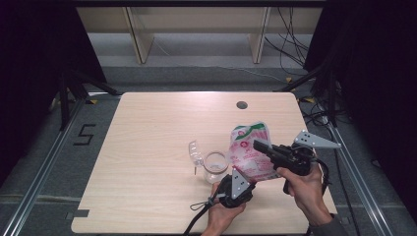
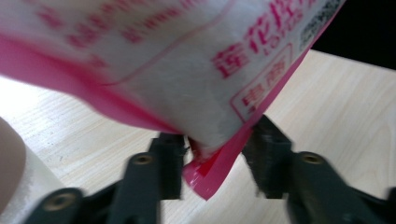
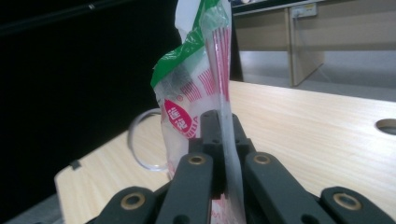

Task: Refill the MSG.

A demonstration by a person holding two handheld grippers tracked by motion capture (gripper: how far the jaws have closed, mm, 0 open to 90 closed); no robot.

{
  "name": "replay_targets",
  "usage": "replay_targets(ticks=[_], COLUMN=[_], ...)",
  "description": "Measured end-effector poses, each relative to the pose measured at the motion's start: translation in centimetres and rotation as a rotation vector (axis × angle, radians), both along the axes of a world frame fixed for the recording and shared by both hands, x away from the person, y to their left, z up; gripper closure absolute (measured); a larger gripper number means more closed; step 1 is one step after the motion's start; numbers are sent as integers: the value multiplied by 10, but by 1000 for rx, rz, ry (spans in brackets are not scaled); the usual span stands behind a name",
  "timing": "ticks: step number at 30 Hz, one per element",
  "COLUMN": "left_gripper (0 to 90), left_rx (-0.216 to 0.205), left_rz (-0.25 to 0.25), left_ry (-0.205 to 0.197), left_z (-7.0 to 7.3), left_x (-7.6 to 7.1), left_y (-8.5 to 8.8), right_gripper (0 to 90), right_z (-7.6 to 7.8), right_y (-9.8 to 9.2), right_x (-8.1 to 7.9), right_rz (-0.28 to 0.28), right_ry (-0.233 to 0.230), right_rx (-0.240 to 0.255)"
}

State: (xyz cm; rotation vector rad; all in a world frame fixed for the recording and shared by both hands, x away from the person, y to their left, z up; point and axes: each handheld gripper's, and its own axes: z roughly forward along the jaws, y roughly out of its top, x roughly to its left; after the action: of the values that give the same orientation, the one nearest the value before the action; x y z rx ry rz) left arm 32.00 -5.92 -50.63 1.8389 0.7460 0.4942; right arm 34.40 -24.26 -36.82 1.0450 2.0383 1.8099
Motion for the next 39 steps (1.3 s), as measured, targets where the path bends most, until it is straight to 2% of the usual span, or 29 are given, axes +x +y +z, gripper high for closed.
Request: replay_targets(ticks=[1, 2, 3, 4, 5, 7, 8, 9, 13, 15, 18, 22, 24, 26, 28, 30, 33, 35, 36, 38, 39], left_gripper=[678, 682, 686, 694, 696, 699, 703, 705, 713, 715, 718, 720, 722, 723, 724, 726, 727, 727, 727, 727, 727], left_rx=[-2, -5, 6, 0, -14, -23, -45, -62, -85, -102, -119, -158, -160, -163, -161, -159, -167, -172, -177, -180, -184], left_rz=[7, 21, 29, 28, 31, 33, 29, 21, 35, 27, 26, 22, 11, 7, 10, -1, 1, -6, -6, -4, -4], left_ry=[-2, -15, -29, -37, -30, -24, -23, -18, -7, 0, 8, 14, 9, 16, 7, 2, 11, 11, 10, 7, 7], left_z=[0, -1, -1, -2, -2, -2, -2, -3, -2, -2, -1, -2, -2, -3, -3, -3, -2, -2, -1, 0, 0], left_x=[0, -1, -2, -1, -1, -1, -1, 0, 1, 3, 5, 8, 9, 9, 9, 9, 10, 10, 10, 11, 11], left_y=[0, -2, -2, -3, -4, -4, -7, -8, -10, -9, -9, -10, -9, -9, -9, -9, -9, -10, -10, -11, -12], right_gripper=[900, 900, 900, 900, 900, 900, 900, 900, 900, 900, 900, 900, 900, 900, 900, 900, 900, 900, 900, 900, 900], right_z=[1, 0, 2, 3, 4, 6, 7, 8, 11, 13, 15, 16, 15, 16, 15, 15, 14, 15, 14, 16, 15], right_y=[1, 1, 1, 3, 4, 7, 8, 11, 20, 24, 31, 40, 44, 48, 50, 54, 57, 59, 59, 61, 60], right_x=[0, 2, 3, 3, 6, 6, 8, 10, 17, 20, 27, 32, 35, 36, 39, 38, 39, 39, 42, 41, 43], right_rz=[-4, -7, 1, -2, 1, -3, -4, -6, -5, 0, 2, 3, 16, 12, 24, 22, 28, 30, 36, 22, 24], right_ry=[11, -17, 14, 10, -16, -1, -16, -7, -3, -1, -20, 1, -18, -1, -24, -1, -14, 6, -15, 3, -16], right_rx=[-1, -13, -15, 1, -13, -27, -40, -47, -82, -92, -122, -147, -156, -170, -181, -178, -194, -189, -200, -201, -207])
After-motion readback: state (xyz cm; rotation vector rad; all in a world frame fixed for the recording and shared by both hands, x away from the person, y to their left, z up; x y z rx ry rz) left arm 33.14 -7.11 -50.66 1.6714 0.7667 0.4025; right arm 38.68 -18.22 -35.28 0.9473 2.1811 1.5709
